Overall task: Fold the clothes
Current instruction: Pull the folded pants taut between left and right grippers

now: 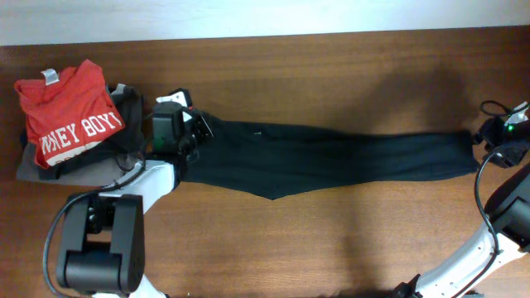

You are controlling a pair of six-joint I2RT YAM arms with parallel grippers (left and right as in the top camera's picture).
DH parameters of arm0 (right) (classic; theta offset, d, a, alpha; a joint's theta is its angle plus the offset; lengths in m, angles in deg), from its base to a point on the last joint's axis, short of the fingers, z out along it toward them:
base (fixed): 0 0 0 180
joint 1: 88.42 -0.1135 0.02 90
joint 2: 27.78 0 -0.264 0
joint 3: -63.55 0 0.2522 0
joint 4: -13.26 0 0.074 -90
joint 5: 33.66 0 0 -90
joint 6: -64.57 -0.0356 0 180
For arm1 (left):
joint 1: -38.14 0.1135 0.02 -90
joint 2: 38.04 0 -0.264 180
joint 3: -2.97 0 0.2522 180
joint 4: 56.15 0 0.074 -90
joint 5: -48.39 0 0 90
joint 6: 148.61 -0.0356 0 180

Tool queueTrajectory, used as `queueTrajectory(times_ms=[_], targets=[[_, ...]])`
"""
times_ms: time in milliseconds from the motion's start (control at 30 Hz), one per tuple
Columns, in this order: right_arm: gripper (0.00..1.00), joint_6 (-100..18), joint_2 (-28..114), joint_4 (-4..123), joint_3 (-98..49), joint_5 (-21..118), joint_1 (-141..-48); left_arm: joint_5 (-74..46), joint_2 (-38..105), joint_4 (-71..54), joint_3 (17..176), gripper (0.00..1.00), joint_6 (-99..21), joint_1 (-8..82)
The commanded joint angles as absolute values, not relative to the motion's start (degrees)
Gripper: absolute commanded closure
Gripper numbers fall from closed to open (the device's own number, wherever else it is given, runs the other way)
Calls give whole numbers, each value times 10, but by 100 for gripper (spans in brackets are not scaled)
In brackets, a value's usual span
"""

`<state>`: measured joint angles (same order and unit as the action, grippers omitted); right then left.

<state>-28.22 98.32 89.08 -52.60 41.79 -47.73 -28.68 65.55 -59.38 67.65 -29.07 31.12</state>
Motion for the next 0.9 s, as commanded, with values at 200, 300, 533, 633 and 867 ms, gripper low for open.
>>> queueTrajectory(times_ms=[200, 300, 533, 633, 867], targets=[[41, -275, 980, 894, -547, 369, -476, -251, 709, -589, 684, 96, -298, 299], [41, -275, 980, 893, -547, 365, -483, -300, 723, -568, 684, 96, -298, 304], [41, -261, 980, 897, -547, 365, -513, -395, 747, -475, 684, 100, -173, 344], [41, -230, 981, 903, -547, 366, -537, -384, 753, -474, 684, 100, -173, 348], [37, -178, 987, 882, -546, 371, -593, -374, 753, -477, 684, 100, -173, 348]])
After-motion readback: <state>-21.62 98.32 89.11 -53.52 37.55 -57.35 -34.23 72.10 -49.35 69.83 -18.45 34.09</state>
